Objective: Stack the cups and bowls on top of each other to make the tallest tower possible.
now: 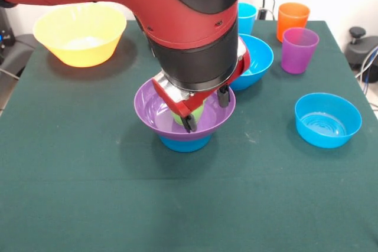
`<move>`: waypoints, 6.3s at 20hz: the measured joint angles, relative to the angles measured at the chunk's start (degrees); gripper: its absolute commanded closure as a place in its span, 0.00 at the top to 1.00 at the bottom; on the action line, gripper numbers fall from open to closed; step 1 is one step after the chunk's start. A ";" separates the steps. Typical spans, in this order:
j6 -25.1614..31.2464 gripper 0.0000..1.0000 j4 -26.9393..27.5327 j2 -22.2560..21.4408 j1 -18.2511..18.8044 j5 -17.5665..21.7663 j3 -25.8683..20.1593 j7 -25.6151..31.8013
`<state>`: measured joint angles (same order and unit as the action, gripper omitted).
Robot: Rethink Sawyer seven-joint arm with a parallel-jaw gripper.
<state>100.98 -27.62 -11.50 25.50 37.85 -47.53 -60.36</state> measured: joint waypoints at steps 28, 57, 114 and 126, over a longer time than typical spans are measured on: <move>8.01 1.00 5.21 -1.59 -0.33 4.45 -2.13 3.58; 21.90 1.00 8.34 -7.56 1.51 23.73 -5.15 30.60; -21.57 1.00 -37.89 -22.53 10.21 -12.41 11.70 12.43; -39.28 1.00 -49.46 -25.76 11.93 -16.68 16.11 -0.32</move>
<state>61.70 -77.07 -37.26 37.43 21.17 -31.42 -60.68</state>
